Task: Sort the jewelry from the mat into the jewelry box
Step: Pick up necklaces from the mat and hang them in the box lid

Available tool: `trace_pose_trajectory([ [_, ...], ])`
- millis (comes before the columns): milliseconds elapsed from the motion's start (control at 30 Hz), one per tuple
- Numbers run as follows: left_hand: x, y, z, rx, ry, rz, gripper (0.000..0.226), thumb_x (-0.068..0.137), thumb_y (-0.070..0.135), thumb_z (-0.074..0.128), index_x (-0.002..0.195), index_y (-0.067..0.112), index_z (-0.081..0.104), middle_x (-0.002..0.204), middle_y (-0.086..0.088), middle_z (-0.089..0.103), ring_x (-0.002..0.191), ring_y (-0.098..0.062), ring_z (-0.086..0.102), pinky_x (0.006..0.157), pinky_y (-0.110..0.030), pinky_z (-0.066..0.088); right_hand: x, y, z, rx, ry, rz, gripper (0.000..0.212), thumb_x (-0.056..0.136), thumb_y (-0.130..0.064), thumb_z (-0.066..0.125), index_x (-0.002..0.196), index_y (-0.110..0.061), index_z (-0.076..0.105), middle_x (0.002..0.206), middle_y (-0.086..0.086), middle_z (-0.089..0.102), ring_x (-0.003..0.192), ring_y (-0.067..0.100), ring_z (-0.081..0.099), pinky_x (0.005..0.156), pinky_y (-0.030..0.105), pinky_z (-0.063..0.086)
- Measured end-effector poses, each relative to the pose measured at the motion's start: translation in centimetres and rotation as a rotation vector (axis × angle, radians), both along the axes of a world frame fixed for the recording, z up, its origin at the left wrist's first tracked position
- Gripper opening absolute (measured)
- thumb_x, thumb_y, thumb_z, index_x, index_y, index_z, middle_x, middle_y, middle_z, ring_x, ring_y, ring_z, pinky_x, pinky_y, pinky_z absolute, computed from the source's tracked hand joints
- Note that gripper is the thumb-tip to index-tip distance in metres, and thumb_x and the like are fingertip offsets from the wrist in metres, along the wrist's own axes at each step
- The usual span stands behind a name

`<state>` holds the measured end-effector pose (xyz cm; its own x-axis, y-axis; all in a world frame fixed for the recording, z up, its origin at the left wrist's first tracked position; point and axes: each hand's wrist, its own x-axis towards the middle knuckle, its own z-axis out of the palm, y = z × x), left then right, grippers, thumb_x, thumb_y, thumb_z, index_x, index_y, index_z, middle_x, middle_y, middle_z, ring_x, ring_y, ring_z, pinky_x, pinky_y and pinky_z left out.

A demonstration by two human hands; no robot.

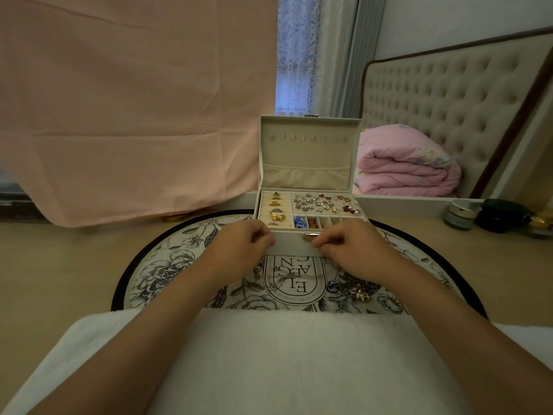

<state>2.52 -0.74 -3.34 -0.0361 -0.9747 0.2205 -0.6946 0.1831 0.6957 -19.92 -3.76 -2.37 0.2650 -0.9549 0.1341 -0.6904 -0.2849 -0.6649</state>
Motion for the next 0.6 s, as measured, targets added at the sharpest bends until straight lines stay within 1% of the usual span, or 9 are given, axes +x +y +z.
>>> trace_pose_trajectory([
  [67, 0.2, 0.4, 0.0, 0.002, -0.218, -0.015, 0.013, 0.098, 0.028, 0.057, 0.094, 0.024, 0.068, 0.077, 0.013, 0.061, 0.068, -0.005, 0.057, 0.061, -0.02, 0.043, 0.1, 0.2, -0.1, -0.081, 0.131, 0.023, 0.019, 0.094, -0.015, 0.066, 0.101, -0.027, 0.078, 0.091, -0.012, 0.07, 0.071, 0.002, 0.061, 0.062, 0.011, 0.045],
  [133, 0.5, 0.7, -0.1, 0.003, -0.288, -0.024, 0.01, 0.097, 0.028, 0.059, 0.095, 0.026, 0.069, 0.08, 0.015, 0.062, 0.071, -0.002, 0.058, 0.064, -0.021, 0.047, 0.1, 0.4, -0.1, -0.137, 0.211, 0.047, 0.021, 0.094, -0.014, 0.063, 0.105, -0.025, 0.077, 0.095, -0.011, 0.067, 0.074, -0.003, 0.056, 0.07, 0.011, 0.044],
  [200, 1.0, 0.9, -0.1, -0.001, -0.241, -0.011, 0.008, 0.094, 0.028, 0.062, 0.091, 0.029, 0.069, 0.075, 0.013, 0.064, 0.067, -0.001, 0.059, 0.063, -0.019, 0.047, 0.0, 0.4, 0.0, -0.163, 0.224, 0.054, 0.021, 0.094, -0.015, 0.063, 0.105, -0.025, 0.077, 0.091, -0.014, 0.062, 0.076, -0.004, 0.054, 0.076, 0.014, 0.046],
  [267, 1.5, 0.9, 0.0, -0.025, -0.175, 0.014, 0.009, 0.094, 0.028, 0.063, 0.087, 0.03, 0.069, 0.068, 0.011, 0.061, 0.059, -0.001, 0.053, 0.058, -0.017, 0.04, -0.2, 0.3, 0.1, -0.173, 0.178, 0.054, 0.017, 0.094, -0.018, 0.065, 0.103, -0.026, 0.077, 0.086, -0.02, 0.061, 0.077, -0.005, 0.056, 0.075, 0.015, 0.049],
  [333, 1.9, 0.9, -0.1, -0.06, -0.13, 0.034, 0.01, 0.095, 0.028, 0.062, 0.087, 0.03, 0.068, 0.063, 0.008, 0.057, 0.055, -0.004, 0.047, 0.058, -0.021, 0.039, 0.0, 0.2, 0.0, -0.168, 0.113, 0.056, 0.014, 0.094, -0.022, 0.068, 0.103, -0.028, 0.077, 0.086, -0.022, 0.061, 0.079, -0.006, 0.057, 0.069, 0.009, 0.043],
  [400, 2.0, 1.0, -0.3, -0.085, -0.068, 0.039, 0.011, 0.096, 0.028, 0.061, 0.087, 0.029, 0.067, 0.059, 0.007, 0.052, 0.053, -0.005, 0.045, 0.057, -0.022, 0.04, 0.3, 0.3, -0.1, -0.171, 0.07, 0.056, 0.014, 0.094, -0.024, 0.069, 0.104, -0.031, 0.076, 0.089, -0.021, 0.064, 0.082, -0.008, 0.057, 0.069, 0.007, 0.039],
  [433, 2.1, 1.0, -0.3, -0.088, -0.003, 0.037, 0.011, 0.096, 0.028, 0.061, 0.087, 0.028, 0.067, 0.059, 0.006, 0.052, 0.054, -0.006, 0.047, 0.057, -0.023, 0.042, 0.4, 0.4, -0.1, -0.177, 0.055, 0.055, 0.015, 0.094, -0.025, 0.069, 0.105, -0.032, 0.076, 0.091, -0.019, 0.066, 0.084, -0.008, 0.057, 0.071, 0.008, 0.04],
  [533, 2.5, 1.0, -0.3, -0.052, 0.217, 0.04, 0.012, 0.096, 0.025, 0.062, 0.086, 0.025, 0.069, 0.065, -0.004, 0.06, 0.059, -0.013, 0.055, 0.061, -0.03, 0.048, 0.8, 0.6, -0.2, -0.199, 0.037, 0.04, 0.013, 0.093, -0.027, 0.069, 0.103, -0.032, 0.076, 0.093, -0.016, 0.07, 0.084, -0.006, 0.061, 0.073, 0.013, 0.045],
  [600, 3.0, 0.9, -0.4, -0.017, 0.254, 0.048, 0.013, 0.096, 0.024, 0.062, 0.085, 0.022, 0.069, 0.072, -0.007, 0.067, 0.062, -0.014, 0.059, 0.06, -0.031, 0.049, 1.3, 0.6, -0.3, -0.225, 0.039, 0.033, 0.012, 0.093, -0.027, 0.07, 0.102, -0.03, 0.076, 0.093, -0.014, 0.071, 0.085, -0.005, 0.061, 0.077, 0.015, 0.048],
])
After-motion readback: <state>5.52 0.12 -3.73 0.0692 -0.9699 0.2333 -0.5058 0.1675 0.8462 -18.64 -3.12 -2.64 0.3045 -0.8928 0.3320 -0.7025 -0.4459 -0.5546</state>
